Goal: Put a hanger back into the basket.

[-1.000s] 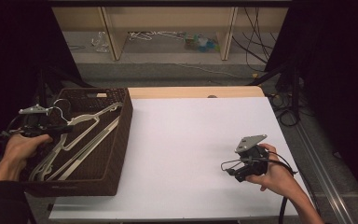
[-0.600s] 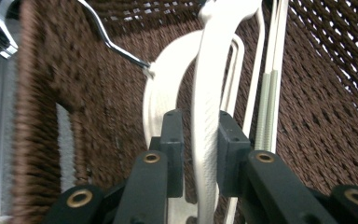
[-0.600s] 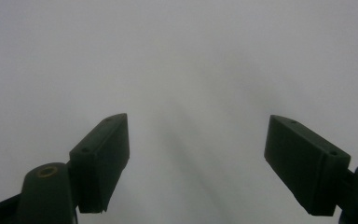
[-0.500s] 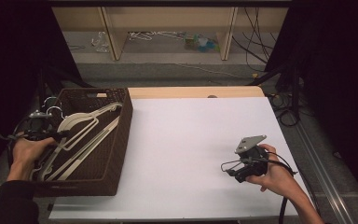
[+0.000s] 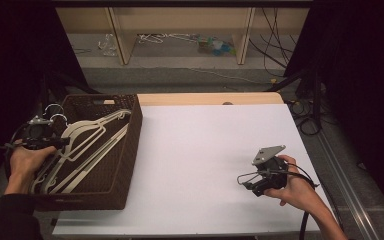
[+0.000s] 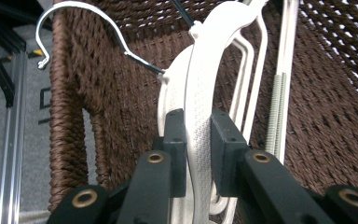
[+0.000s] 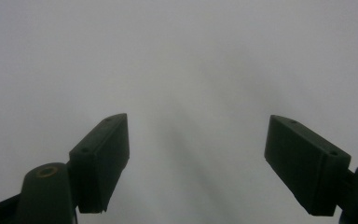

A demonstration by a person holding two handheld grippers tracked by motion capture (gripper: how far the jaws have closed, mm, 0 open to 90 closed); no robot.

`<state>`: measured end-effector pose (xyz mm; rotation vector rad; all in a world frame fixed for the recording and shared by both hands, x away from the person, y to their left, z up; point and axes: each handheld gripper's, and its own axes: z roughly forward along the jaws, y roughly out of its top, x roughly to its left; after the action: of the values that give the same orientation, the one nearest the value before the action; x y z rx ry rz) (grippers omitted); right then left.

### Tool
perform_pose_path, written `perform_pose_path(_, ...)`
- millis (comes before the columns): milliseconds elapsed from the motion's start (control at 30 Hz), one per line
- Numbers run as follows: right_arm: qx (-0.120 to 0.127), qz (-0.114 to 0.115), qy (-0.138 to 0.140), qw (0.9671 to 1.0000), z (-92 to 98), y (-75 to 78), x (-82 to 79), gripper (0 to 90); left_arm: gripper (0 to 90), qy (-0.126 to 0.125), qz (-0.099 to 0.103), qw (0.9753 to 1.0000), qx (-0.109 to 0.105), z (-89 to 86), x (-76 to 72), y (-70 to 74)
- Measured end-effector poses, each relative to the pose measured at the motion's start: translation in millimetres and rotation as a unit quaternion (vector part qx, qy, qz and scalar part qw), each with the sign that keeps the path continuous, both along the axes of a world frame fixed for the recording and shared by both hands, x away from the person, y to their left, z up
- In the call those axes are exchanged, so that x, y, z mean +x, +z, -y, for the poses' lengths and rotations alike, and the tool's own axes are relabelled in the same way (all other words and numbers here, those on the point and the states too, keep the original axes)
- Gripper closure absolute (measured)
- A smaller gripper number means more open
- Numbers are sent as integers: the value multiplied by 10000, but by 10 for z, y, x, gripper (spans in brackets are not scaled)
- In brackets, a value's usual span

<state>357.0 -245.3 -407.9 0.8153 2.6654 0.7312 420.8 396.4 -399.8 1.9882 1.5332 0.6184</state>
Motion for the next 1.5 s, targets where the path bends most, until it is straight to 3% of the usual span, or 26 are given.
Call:
perform_pose_path(167,29,80,87,9999,0,-16,9,228,762,277,-52,9996,72,21,44,-24)
perform_pose_path(333,41,51,68,10000,6,-4,6,227,570,423,-48,9990,157,54,-11,82)
perform_pose_path(400,29,65,59,10000,4,-12,10,226,470,615,163,9979,126,88,-54,157)
perform_pose_path(533,39,70,57,10000,5,-14,11,227,426,671,550,9962,90,150,-173,355)
perform_pose_path(667,108,89,54,9999,17,-4,10,225,398,454,1070,9932,21,313,-390,625)
perform_pose_path(733,247,285,68,9993,26,-7,23,223,372,325,1336,9904,-169,431,-522,736)
perform_pose_path(800,368,207,-29,9991,35,20,7,221,352,123,1519,9879,-294,576,-660,806)
perform_pose_path(867,486,349,-58,9982,50,39,14,217,334,-107,1642,9857,-365,740,-791,836)
perform_pose_path(1067,750,631,-210,9950,67,78,6,214,283,-713,1856,9770,-776,1231,-1120,776)
perform_pose_path(1133,826,667,-233,9941,72,96,-1,212,271,-938,1944,9726,-862,1362,-1214,747)
perform_pose_path(1233,968,776,-320,9918,76,108,-22,201,221,-1070,1987,9686,-1040,1538,-1325,670)
perform_pose_path(1367,1169,834,-403,9888,68,101,-96,187,197,-1407,1985,9637,-1096,1750,-1467,505)
perform_pose_path(1433,1206,875,-380,9881,61,85,-147,185,185,-1443,1973,9625,-1177,1815,-1507,440)
perform_pose_path(1500,1286,900,-437,9866,54,74,-197,184,179,-1570,2003,9605,-1122,1889,-1558,347)
